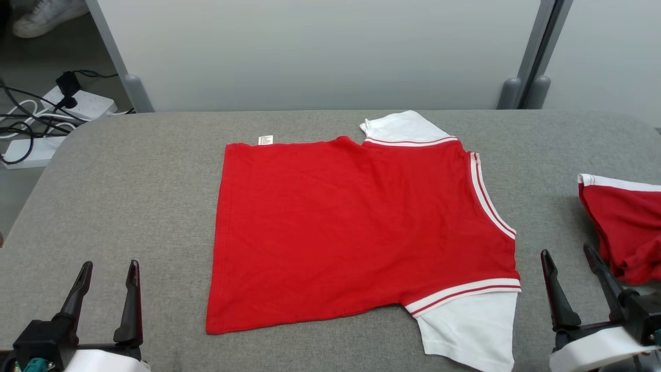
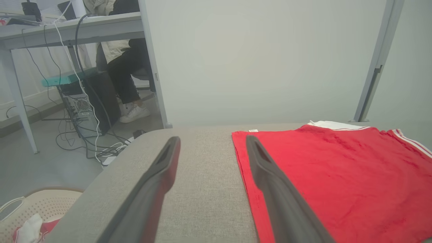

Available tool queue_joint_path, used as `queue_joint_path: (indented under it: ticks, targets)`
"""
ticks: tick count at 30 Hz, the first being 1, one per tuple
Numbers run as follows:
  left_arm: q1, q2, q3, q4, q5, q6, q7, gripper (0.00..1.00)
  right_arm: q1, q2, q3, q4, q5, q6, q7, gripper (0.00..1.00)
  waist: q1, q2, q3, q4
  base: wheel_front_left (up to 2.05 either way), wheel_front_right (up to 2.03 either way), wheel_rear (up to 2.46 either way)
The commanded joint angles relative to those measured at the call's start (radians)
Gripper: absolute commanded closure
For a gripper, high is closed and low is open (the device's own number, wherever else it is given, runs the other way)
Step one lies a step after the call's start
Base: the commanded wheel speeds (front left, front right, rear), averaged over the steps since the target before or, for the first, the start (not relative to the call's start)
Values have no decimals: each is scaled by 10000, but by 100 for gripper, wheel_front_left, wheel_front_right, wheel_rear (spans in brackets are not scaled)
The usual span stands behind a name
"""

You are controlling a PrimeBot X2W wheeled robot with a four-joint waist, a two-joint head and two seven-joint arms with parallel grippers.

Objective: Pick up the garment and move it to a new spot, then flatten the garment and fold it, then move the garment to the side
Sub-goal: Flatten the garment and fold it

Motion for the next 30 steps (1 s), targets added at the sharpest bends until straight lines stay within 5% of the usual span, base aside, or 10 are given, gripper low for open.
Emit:
queue_joint_path:
  ticks: [1, 9, 30]
  targets:
    - [-364, 192, 471, -133, 131, -87, -126, 0, -86, -141, 169, -180, -113, 42, -140, 0, 0, 0, -77, 90, 0, 0, 0]
    - [87, -334, 715, 275, 394, -691, -131, 0, 675, 283, -45, -264, -235, 42, -225, 0, 0, 0, -351, 185, 0, 0, 0]
    - [233, -1051, 849, 709, 723, -1038, -133, 0, 812, 547, -149, -429, -282, 42, -212, 0, 0, 0, -364, 124, 0, 0, 0]
